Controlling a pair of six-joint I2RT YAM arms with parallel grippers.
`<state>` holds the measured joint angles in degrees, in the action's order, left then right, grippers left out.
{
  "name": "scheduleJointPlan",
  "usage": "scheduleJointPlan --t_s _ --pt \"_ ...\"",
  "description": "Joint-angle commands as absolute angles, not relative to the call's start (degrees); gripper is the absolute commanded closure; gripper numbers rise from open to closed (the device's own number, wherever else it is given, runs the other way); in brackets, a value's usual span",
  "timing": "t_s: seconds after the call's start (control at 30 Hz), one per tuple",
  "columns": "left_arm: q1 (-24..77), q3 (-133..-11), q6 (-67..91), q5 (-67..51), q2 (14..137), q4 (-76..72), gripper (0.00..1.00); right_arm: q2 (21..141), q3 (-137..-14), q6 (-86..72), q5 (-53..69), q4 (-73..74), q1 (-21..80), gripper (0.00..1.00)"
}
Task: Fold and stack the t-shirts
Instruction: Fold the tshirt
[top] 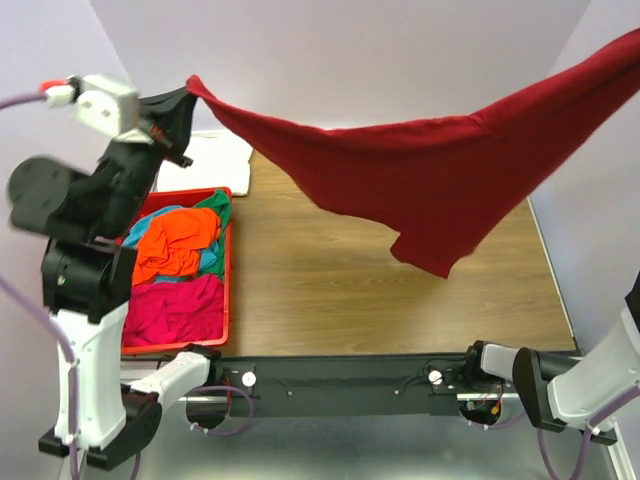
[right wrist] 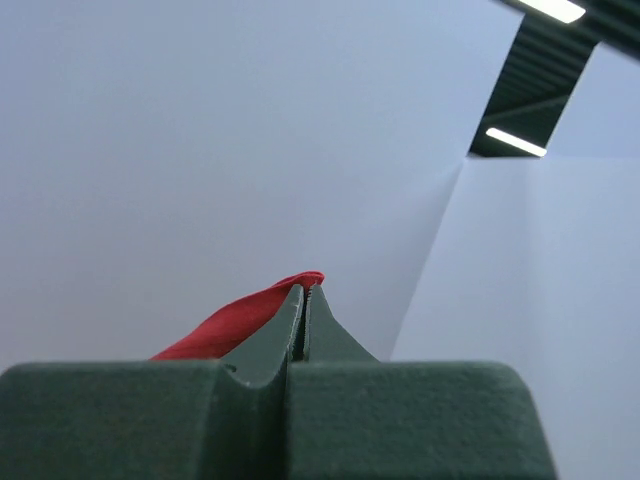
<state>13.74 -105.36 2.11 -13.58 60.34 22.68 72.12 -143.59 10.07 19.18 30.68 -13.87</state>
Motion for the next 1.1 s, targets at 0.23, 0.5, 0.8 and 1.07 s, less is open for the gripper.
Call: scheduleJointPlan --t_s 0.23,0.5,0.8,1.07 --pt "14.06 -101.70 3.86 -15.47 56.60 15.92 1.00 75.22 -147.04 7.03 14.41 27.86 -17.14 1.00" --pt "14.06 -87.65 4.13 -12.22 58.79 6.69 1.00 80.85 -137.92 3.35 22.22 26.82 -17.05 1.00" --pt "13.10 -69.34 8.17 -6.85 78.72 -5.44 1.00 86.04 -99.96 4.74 27.36 12.50 -14.08 0.99" --pt "10.37 -85.06 10.98 -10.10 110.46 -0.27 1.00 99.13 -81.57 9.58 17.59 -5.26 -6.07 1.00"
